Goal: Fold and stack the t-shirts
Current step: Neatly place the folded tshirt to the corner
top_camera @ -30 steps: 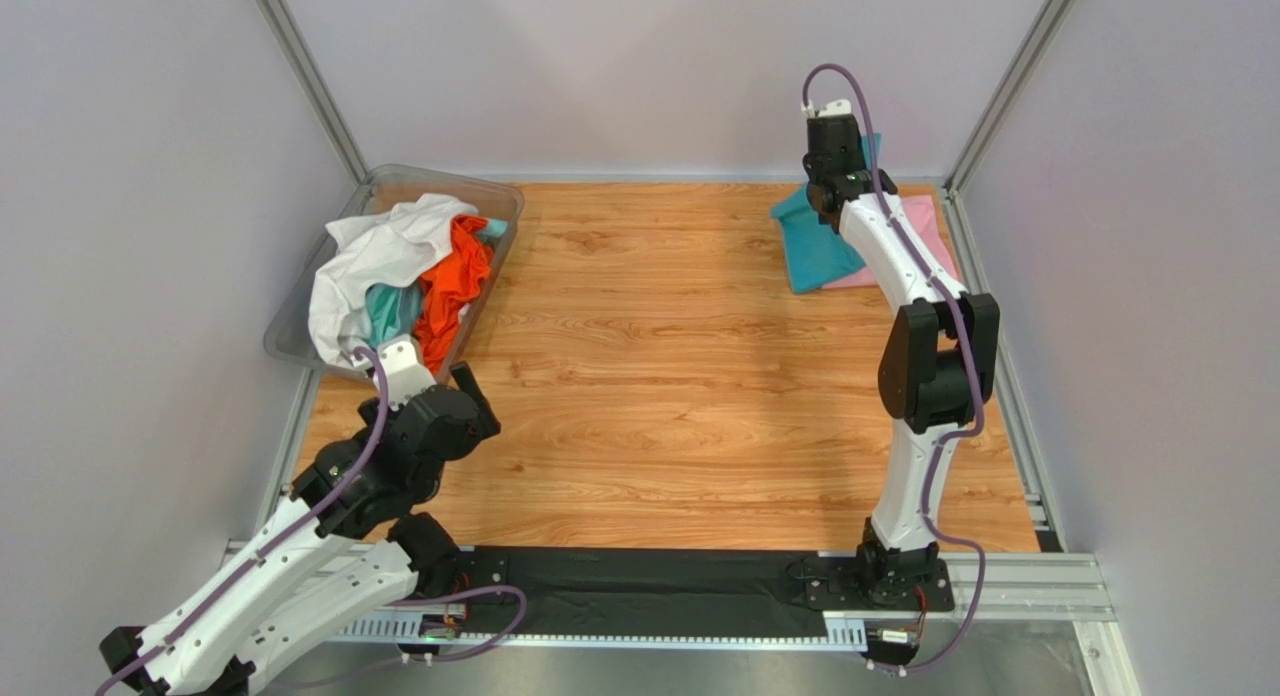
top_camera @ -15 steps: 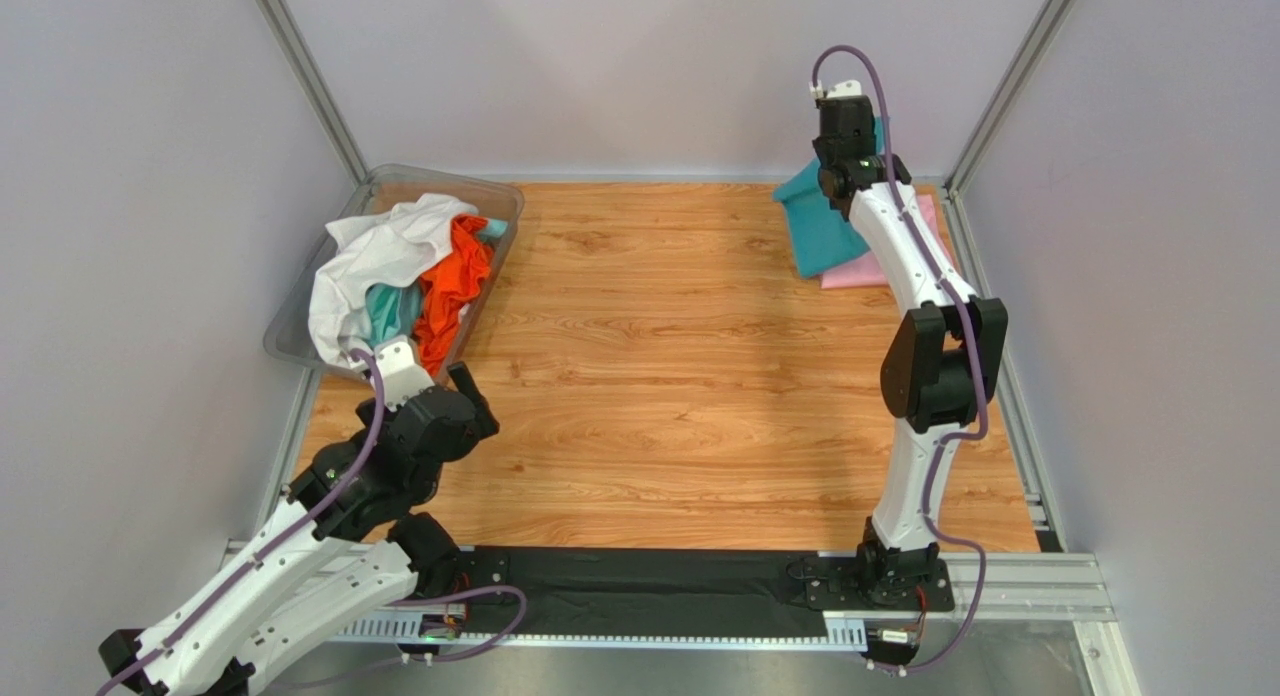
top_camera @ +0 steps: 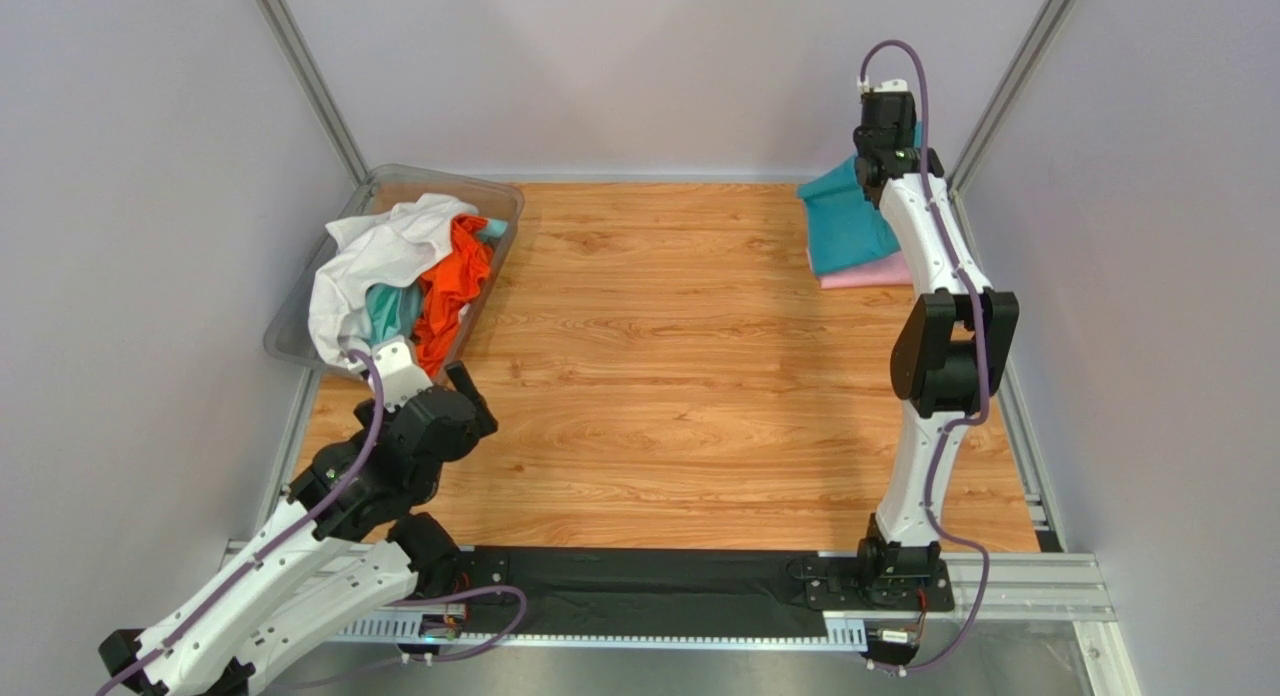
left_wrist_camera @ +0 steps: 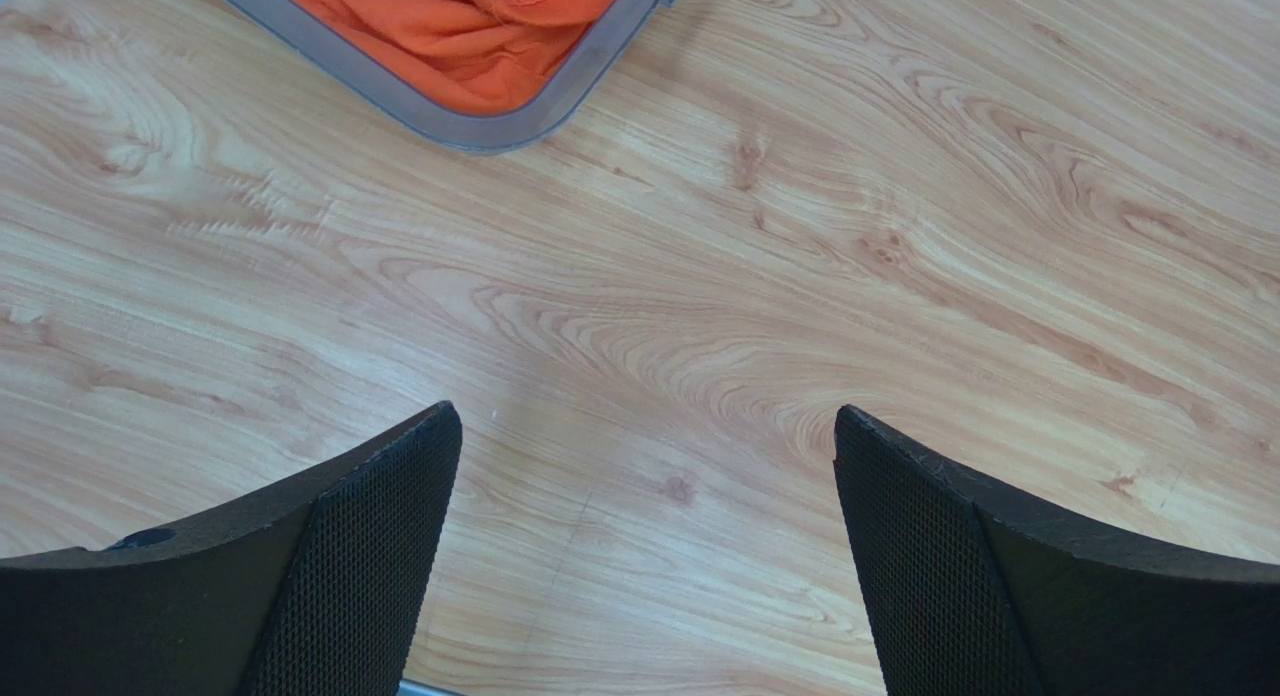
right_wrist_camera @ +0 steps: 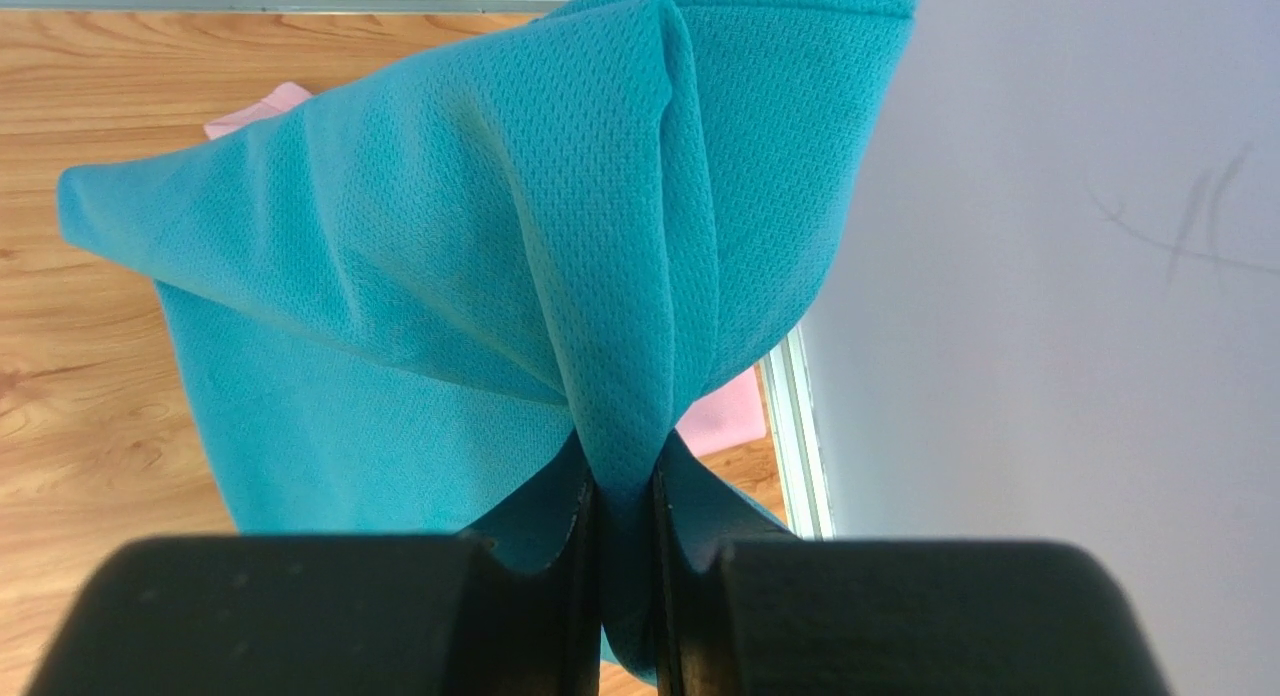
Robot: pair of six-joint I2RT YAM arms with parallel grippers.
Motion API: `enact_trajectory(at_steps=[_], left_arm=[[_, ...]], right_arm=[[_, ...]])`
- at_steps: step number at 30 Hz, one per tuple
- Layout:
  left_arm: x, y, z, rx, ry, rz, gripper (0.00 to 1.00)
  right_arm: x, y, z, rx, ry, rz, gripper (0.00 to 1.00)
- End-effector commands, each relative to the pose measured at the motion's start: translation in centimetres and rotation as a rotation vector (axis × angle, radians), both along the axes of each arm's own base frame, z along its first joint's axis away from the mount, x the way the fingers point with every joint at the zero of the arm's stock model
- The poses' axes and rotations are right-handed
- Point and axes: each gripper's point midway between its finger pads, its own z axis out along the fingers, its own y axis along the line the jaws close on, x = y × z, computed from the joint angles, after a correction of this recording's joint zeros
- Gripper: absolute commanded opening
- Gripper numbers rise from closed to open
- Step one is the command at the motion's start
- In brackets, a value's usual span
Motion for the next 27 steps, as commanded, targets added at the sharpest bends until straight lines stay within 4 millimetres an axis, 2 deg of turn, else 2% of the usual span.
enact_trajectory(at_steps=[1, 2, 3, 4, 9, 10, 11, 14, 19, 20, 21, 23, 27], left_arm=[[0.3, 0.4, 0.7, 0.003, -0.028, 0.031, 1.0], [0.4, 0.4, 0.8, 0.006, -0.03, 0.034, 1.0], [0.5, 0.4, 0.9, 0.007, -0.032, 0.036, 1.0], [0.5, 0.5, 0.8, 0.013, -0.029, 0.037, 1.0], [0.6, 0.2, 0.6, 0.023, -0.008, 0.034, 1.0], [0.4, 0.2, 0.4, 0.027, 0.006, 0.032, 1.0], [0.4, 0.1, 0.1, 0.03, 0.018, 0.032, 1.0], [0.3, 0.2, -0.1, 0.037, 0.034, 0.038, 1.0], [0.5, 0.0, 0.1, 0.047, 0.044, 0.04, 1.0], [0.6, -0.1, 0.1, 0.049, 0.048, 0.039, 1.0], [0.6, -0.1, 0.0, 0.055, 0.05, 0.039, 1.0], [0.7, -0.2, 0.1, 0.057, 0.054, 0.037, 1.0], [0.9, -0.4, 0.4, 0.062, 0.053, 0.03, 1.0]], right_arm=[[1.6, -0.4, -0.4, 0.039, -0.024, -0.005, 0.0], [1.8, -0.3, -0.6, 0.045, -0.022, -0.002, 0.0], [1.8, -2.0, -1.1, 0.057, -0.018, -0.03, 0.0], [2.0, -2.2, -2.0, 0.059, -0.003, -0.034, 0.0], [3.2, -4.8, -3.1, 0.067, -0.015, -0.081, 0.01], [3.4, -5.3, -4.1, 0.067, -0.004, -0.091, 0.02], [3.4, -6.1, -4.2, 0.076, -0.013, -0.113, 0.04], [3.8, -7.0, -5.4, 0.112, -0.013, -0.119, 0.09], [4.1, -8.2, -7.1, 0.123, -0.002, -0.147, 0.35], [4.0, -8.6, -7.2, 0.126, -0.003, -0.158, 0.45], [4.0, -8.8, -7.5, 0.129, -0.003, -0.172, 0.72], [3.9, -9.5, -7.7, 0.127, -0.01, -0.2, 1.0], [3.6, -9.7, -6.9, 0.125, -0.022, -0.216, 1.0]])
